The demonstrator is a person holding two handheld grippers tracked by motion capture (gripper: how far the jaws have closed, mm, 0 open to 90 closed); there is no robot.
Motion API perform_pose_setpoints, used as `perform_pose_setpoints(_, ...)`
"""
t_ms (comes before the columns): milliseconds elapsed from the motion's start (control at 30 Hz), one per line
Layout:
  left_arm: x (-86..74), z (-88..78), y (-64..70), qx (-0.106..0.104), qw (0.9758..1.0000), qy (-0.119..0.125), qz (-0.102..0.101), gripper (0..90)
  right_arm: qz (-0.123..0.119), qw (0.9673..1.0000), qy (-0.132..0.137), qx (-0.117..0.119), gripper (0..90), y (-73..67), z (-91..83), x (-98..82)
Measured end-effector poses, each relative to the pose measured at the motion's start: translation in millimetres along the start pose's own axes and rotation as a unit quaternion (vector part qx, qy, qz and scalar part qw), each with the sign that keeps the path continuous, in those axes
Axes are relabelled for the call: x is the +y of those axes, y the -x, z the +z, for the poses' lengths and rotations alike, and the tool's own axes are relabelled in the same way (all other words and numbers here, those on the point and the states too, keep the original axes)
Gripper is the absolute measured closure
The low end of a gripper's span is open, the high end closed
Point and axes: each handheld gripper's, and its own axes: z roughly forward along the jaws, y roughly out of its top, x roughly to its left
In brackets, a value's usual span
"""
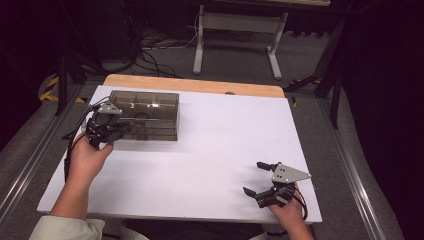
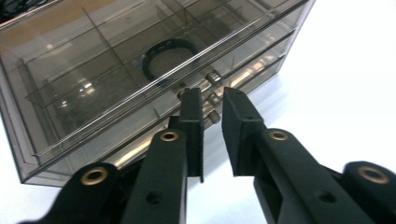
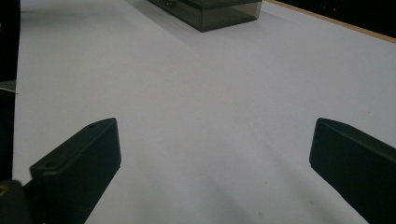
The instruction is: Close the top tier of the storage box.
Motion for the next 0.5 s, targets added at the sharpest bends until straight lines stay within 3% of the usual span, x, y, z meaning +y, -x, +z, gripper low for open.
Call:
perform_pose_setpoints(167,-1.1,-5.6,5.8,-0.014,0.9997,0.019,0.003,68.3,0.001,1.0000,0.001,-0.001,2.7,0.3,0.3,0.0)
perform_pose_setpoints(333,-5.2,-12.8,14.4,-0.023,0.9985,0.049,0.003,51.8,0.002,1.0000,0.000,-0.001,2.7,0.3,0.0,0.0)
perform_pose_setpoints(500,-13.2,-13.2,24.4,-0.039,0.9964,0.073,0.017,46.6,0.002,1.0000,0.000,-0.001,2.7,0.3,0.0,0.0)
